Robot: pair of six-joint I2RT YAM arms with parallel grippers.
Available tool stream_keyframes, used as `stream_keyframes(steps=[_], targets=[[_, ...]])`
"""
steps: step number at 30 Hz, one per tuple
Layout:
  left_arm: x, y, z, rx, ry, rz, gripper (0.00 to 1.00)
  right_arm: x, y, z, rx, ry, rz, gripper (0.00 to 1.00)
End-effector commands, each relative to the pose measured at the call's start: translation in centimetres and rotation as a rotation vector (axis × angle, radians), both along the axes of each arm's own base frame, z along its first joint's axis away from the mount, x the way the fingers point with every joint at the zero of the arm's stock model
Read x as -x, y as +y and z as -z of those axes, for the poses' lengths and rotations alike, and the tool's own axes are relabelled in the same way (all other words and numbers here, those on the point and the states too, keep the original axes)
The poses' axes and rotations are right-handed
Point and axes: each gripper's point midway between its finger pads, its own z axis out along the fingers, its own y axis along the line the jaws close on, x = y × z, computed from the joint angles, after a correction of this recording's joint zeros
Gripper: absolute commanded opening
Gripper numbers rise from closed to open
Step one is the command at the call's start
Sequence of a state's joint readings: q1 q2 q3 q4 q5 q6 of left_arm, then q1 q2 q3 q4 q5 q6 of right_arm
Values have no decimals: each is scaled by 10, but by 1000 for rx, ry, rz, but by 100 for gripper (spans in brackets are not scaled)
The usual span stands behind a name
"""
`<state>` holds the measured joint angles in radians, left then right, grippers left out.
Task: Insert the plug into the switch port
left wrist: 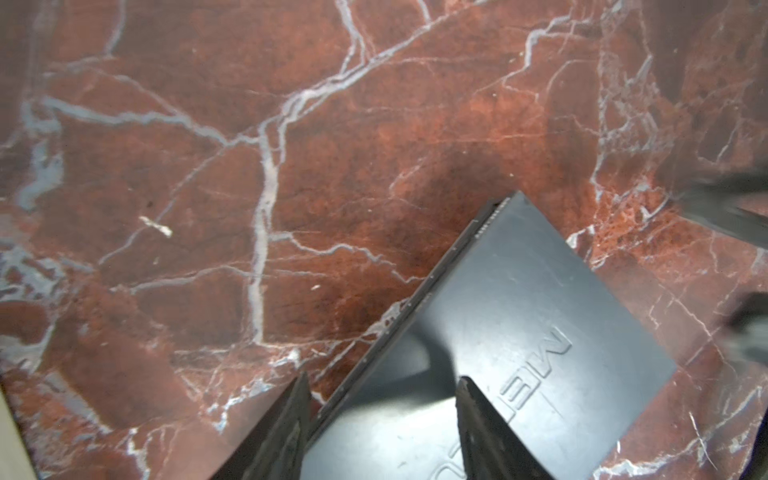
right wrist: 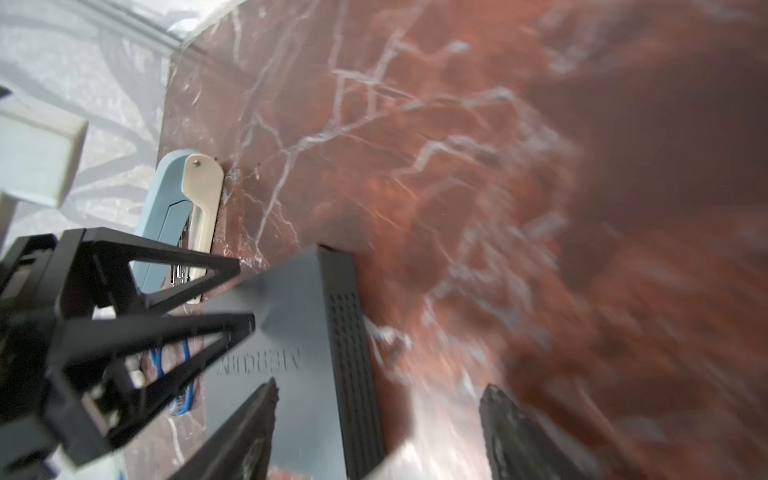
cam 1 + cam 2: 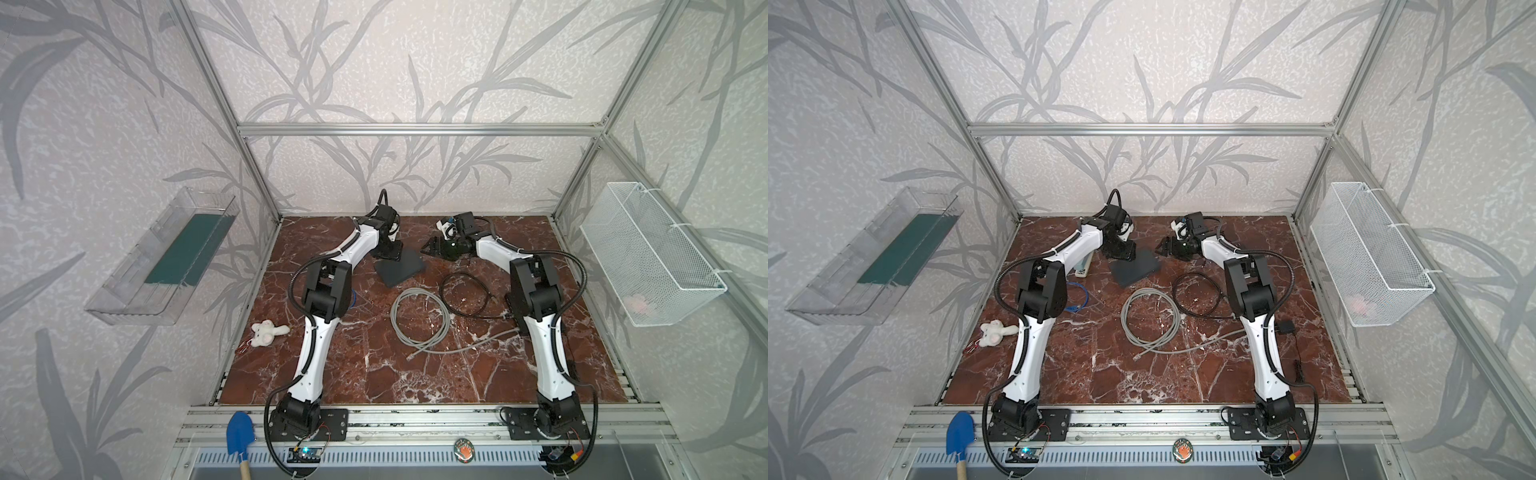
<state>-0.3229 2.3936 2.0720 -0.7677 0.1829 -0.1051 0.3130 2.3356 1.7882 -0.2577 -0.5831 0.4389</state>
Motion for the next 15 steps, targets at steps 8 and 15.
stream_keyframes(steps=[8,15], targets=[[-3,5,-11,112,20,-19,58,67,50,-17,-35,150,-32,70],[4,-1,6,160,74,2,58,68,69,2,-77,208,-6,69]])
